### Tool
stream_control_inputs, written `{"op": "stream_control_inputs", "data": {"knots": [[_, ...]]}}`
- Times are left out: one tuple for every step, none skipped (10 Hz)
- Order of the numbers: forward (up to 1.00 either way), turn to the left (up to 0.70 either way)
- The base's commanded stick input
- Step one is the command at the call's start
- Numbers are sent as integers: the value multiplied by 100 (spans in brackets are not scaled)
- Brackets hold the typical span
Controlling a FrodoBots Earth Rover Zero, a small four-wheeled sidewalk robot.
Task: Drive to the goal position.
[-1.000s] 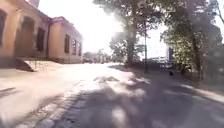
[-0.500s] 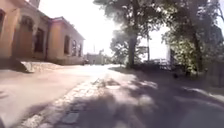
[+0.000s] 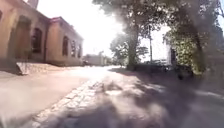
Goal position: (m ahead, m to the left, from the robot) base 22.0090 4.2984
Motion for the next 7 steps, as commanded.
{"op": "stream_control_inputs", "data": {"knots": [[85, 0], [85, 0], [85, 0], [85, 0], [85, 0], [85, 0], [85, 0]]}}
